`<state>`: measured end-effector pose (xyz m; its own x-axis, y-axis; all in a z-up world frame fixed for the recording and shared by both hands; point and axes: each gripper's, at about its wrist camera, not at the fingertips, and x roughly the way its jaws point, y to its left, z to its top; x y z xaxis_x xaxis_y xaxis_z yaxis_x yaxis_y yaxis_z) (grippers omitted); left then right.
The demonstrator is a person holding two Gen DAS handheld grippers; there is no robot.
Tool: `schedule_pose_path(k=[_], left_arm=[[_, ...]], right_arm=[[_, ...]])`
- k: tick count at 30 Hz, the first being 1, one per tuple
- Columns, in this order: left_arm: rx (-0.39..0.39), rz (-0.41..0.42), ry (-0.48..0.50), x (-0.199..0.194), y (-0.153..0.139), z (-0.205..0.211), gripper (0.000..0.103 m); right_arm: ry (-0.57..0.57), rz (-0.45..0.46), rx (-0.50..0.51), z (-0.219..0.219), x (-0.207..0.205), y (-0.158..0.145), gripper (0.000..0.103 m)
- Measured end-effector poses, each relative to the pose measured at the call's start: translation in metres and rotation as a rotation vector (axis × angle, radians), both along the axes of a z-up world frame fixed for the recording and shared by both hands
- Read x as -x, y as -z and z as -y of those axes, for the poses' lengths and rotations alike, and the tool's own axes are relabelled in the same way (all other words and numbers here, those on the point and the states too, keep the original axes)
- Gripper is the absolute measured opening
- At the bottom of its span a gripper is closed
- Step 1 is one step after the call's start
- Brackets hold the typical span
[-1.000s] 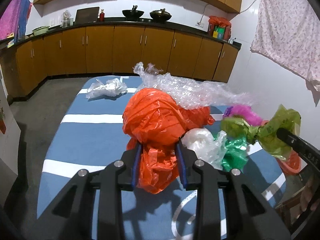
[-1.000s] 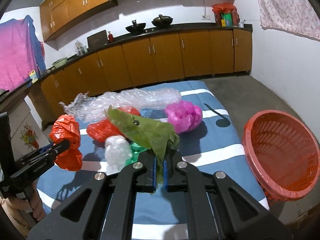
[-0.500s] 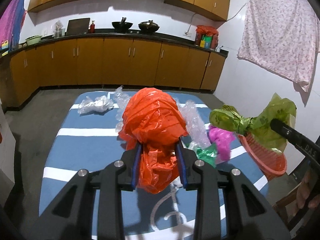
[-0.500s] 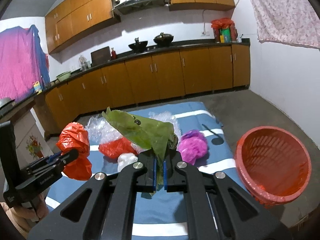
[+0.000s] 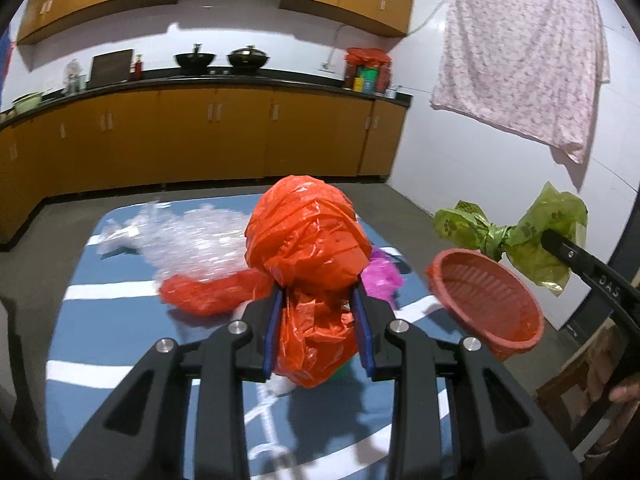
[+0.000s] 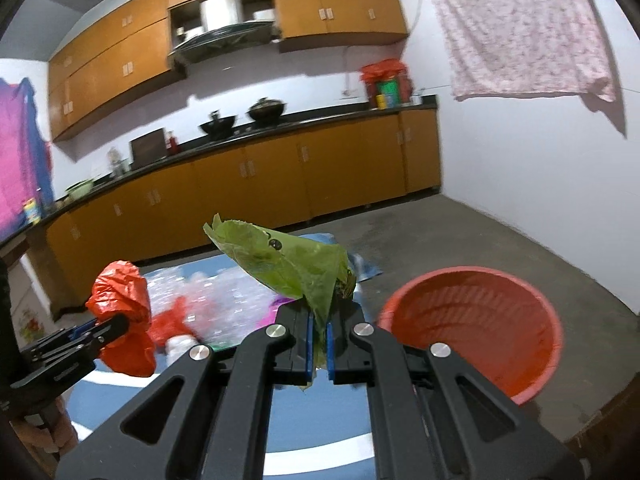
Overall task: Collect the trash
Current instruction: 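Carry the orange and green bags to the basket and release both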
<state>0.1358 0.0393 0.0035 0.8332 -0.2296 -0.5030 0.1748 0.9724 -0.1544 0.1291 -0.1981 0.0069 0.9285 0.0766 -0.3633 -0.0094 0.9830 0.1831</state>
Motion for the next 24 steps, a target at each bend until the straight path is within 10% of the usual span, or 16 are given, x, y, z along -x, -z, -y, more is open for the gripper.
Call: schedule_pose_path(k=[24], left_arm=[[-0.025,-0.079,0.393,-0.09,0.037,0.195,0.032]], right_arm=[[0.327,-0.06,-0.084,0.128,-0.013,0.044,0.005]])
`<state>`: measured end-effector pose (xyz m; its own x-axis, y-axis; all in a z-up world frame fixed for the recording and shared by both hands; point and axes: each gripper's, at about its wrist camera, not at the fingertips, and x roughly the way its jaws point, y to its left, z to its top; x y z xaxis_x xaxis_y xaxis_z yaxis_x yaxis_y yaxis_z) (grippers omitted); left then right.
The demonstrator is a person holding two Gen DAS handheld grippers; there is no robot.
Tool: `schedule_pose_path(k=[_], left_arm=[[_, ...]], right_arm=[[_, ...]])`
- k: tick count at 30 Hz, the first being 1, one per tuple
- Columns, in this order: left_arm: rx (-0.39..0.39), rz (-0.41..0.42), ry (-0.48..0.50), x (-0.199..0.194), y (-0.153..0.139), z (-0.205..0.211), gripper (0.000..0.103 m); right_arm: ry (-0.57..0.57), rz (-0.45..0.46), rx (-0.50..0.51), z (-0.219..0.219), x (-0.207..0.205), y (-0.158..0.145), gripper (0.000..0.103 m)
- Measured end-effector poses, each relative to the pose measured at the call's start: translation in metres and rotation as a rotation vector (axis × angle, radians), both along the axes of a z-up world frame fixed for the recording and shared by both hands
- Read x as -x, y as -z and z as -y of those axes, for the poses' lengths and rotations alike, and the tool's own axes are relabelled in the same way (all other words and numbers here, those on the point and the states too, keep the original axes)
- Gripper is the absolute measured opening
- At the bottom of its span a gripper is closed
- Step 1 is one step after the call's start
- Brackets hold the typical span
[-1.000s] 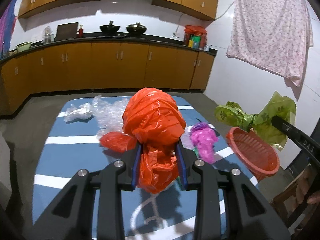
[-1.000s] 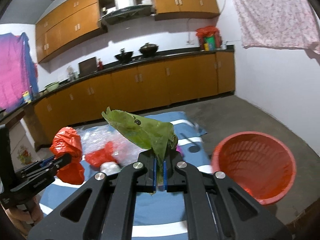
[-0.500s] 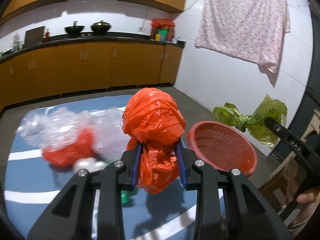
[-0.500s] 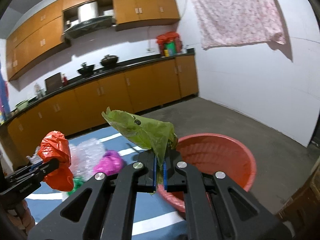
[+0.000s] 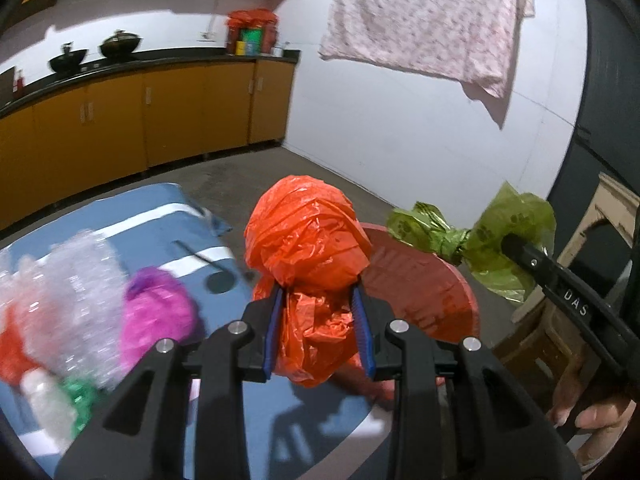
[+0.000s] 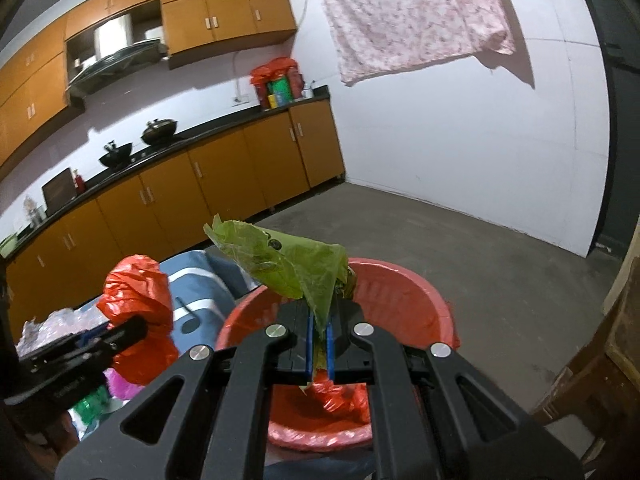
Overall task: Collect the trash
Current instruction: 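Carry the orange and green bags to the basket and release both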
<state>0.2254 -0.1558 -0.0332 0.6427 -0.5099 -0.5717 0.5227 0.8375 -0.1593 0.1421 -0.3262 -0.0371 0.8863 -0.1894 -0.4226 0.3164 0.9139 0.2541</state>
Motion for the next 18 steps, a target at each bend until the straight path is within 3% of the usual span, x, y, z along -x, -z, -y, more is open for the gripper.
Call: schedule_pose_path(k=[11,15,18], left_arm=[[-0.012,-0.06,0.089,-0.034,0.033,0.055,0.032],[-0.023,-0.079,0.096,-0.042,0.042,0.064,0.04],[-0.015,-0.094,0.079,-0.045,0.045,0.057,0.05]], right_arm=[[0.028,-0.008,-0.041,0.027,-0.025,0.014,0.005],[0.018,-0.003,-0.071,0.035,-0.03,0.015,0.006],[0.032,-0.01,-0.067,0.037,-0.028,0.018,0.018]])
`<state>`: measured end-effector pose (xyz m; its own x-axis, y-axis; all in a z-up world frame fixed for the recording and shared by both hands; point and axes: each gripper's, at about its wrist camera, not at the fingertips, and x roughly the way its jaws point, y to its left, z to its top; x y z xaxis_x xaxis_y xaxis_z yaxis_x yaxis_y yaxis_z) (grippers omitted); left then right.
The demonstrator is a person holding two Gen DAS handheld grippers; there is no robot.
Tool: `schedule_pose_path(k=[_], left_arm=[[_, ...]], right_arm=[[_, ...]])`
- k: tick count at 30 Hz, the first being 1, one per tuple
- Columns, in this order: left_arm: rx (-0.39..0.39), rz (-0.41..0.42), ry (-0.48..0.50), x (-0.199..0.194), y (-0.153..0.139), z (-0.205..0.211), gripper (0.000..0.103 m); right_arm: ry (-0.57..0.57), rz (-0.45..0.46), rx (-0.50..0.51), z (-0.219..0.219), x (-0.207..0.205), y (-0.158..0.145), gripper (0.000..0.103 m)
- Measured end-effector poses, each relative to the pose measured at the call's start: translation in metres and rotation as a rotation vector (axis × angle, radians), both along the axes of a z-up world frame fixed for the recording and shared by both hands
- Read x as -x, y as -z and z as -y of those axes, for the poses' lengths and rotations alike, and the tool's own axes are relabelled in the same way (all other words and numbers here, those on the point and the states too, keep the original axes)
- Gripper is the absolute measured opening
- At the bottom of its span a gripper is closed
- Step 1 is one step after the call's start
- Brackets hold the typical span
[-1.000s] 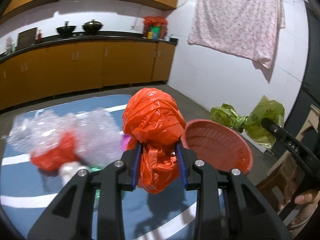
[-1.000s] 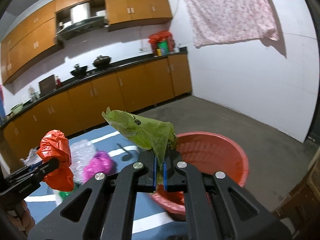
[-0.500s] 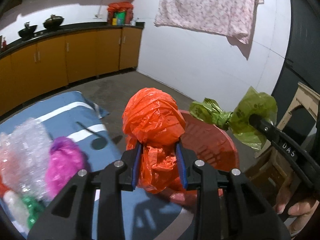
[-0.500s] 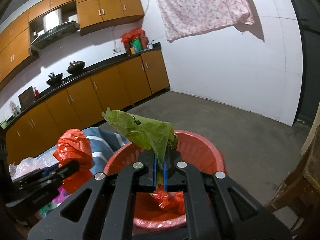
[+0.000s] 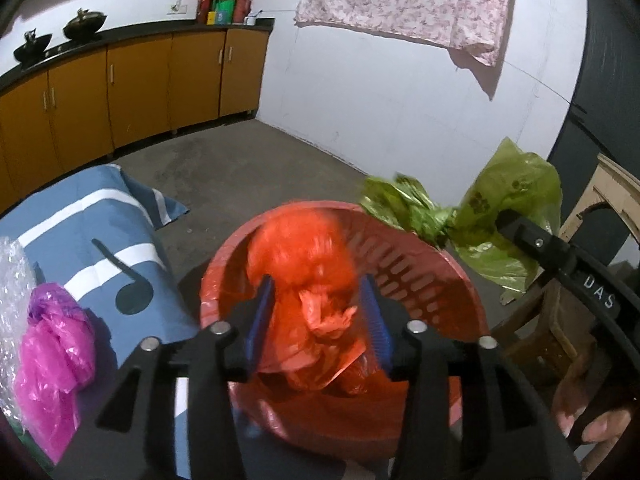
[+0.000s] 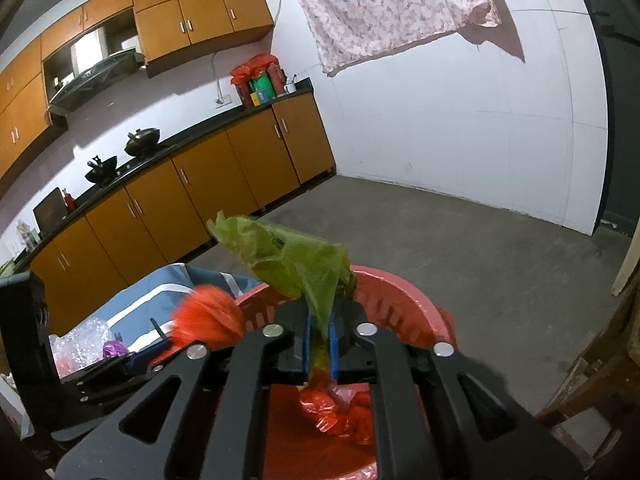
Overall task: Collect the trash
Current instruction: 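Carry the orange and green bags to the basket and release both, then grasp the bubble wrap with the left tool while the right tool grasps the pink bag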
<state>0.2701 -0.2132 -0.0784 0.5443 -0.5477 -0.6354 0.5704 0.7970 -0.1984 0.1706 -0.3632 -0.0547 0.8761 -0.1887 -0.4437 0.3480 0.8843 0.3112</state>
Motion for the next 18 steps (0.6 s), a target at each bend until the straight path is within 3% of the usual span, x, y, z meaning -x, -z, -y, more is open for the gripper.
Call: schedule_pose_path(k=[2,3,9,14,18], left_arm=[[0.002,-0.003,-0.014,-0.002,0.0,-0.004,0.054],[0.004,-0.004,-0.024,-0.003,0.0,-0.009,0.056],[0.014,-0.003,-0.071,0.002,-0.007,-0.031,0.063],[0.002,0.052,-0.107,0.02,-0.022,-0.052,0.071],[-0.002,0.085,-0.143,0.035,-0.034,-0.075,0.074]], right_arm=[[0.017,0.003,-0.001,0.001,0.003,0.001,0.044],[0.027,0.008,-0.002,0.001,0.005,0.001,0.047],[0.034,-0.003,0.036,-0.008,0.01,-0.004,0.055],[0.018,0.0,0.086,-0.02,0.016,-0.014,0.068],[-0.012,0.005,0.114,-0.035,0.018,-0.02,0.072]])
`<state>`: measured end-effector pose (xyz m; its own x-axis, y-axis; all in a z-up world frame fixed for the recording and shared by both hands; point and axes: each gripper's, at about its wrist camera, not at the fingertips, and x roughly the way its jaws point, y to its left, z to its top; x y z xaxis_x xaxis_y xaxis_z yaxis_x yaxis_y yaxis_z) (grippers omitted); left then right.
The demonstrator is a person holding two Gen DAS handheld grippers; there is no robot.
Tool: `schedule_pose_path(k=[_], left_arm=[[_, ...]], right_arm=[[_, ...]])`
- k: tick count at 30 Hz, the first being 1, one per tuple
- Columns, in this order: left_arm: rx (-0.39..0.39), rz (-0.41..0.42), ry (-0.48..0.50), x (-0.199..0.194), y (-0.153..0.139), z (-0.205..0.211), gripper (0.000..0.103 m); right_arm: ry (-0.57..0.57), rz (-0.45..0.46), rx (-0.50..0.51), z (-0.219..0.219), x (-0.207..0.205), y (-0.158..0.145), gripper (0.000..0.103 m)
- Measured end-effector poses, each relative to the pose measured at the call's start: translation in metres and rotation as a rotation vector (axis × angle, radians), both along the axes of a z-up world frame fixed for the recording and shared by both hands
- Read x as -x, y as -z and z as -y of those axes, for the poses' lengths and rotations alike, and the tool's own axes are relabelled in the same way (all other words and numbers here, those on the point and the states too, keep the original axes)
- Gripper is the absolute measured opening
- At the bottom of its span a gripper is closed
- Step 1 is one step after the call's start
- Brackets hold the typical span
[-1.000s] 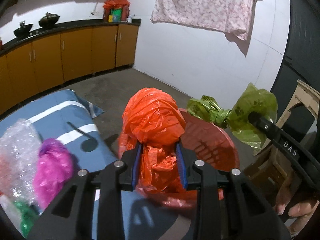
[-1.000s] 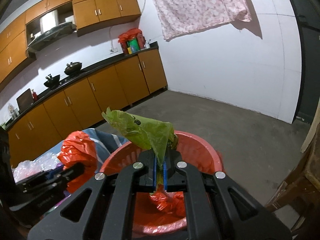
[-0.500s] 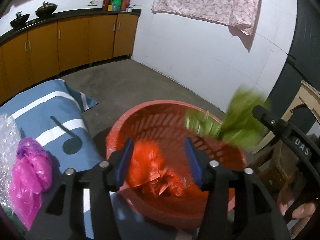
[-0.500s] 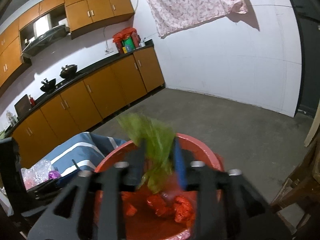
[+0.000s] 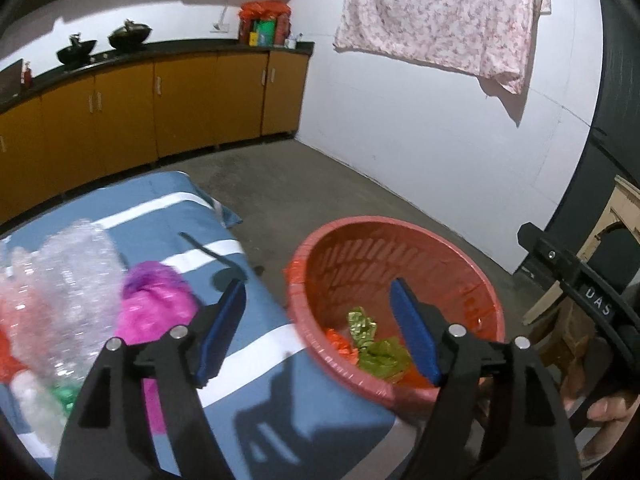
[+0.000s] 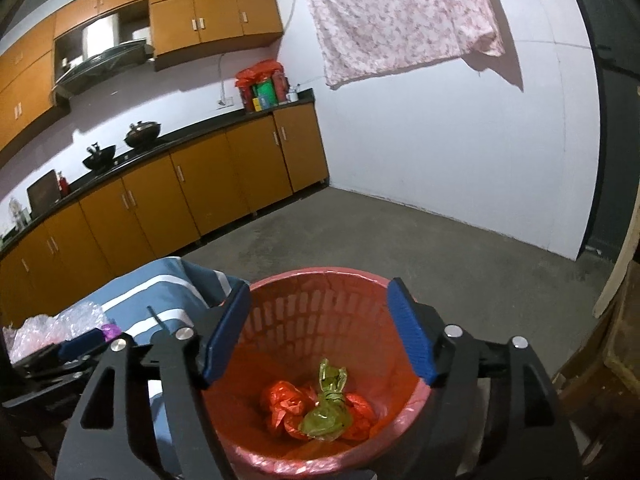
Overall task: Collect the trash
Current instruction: 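Grasp the bubble wrap with the left tool while the right tool grasps the pink bag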
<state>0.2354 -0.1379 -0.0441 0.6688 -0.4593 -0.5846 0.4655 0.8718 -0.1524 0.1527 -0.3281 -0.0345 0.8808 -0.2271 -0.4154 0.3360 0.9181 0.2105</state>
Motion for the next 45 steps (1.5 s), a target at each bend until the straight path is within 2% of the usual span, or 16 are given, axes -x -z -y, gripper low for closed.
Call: schedule_pose_path(k=[9,17,22,25,29,37,38,39,41,45], left_arm=[[0.005,0.058,-0.133,0.03,-0.022,-0.075,0.076],[-0.039,0.128,-0.383,0.059,-0.035,-0.175,0.081],[-0.075,0.151,-0.534,0.064,-0.038,-0.225,0.084],[-0.073,0.126,-0.61,0.06,-0.035,-0.252,0.084],[-0.037,0.076,-0.657,0.048,-0.028,-0.273,0.084],[0.004,-0.012,-0.669,0.016,-0.009,-0.289,0.084],[0.013,-0.034,-0.669,0.01,-0.006,-0.29,0.083],[0.018,-0.05,-0.667,0.006,-0.001,-0.29,0.077],[0.032,-0.084,-0.66,-0.001,0.004,-0.292,0.07],[0.054,-0.121,-0.66,-0.007,0.013,-0.296,0.048]], right_arm=[[-0.159,-0.011,0.008,-0.057,-0.006,-0.008,0.072],[-0.361,-0.07,0.029,-0.136,-0.036,-0.004,0.072],[-0.434,-0.129,-0.003,-0.181,-0.062,0.01,0.072],[-0.449,-0.163,-0.011,-0.199,-0.08,0.018,0.072],[-0.432,-0.214,0.004,-0.219,-0.097,0.033,0.072],[-0.431,-0.302,0.017,-0.227,-0.113,0.055,0.072],[-0.436,-0.312,0.016,-0.228,-0.113,0.057,0.07],[-0.439,-0.318,0.015,-0.229,-0.113,0.058,0.068],[-0.452,-0.338,0.006,-0.228,-0.113,0.063,0.057],[-0.467,-0.348,0.0,-0.226,-0.111,0.067,0.045]])
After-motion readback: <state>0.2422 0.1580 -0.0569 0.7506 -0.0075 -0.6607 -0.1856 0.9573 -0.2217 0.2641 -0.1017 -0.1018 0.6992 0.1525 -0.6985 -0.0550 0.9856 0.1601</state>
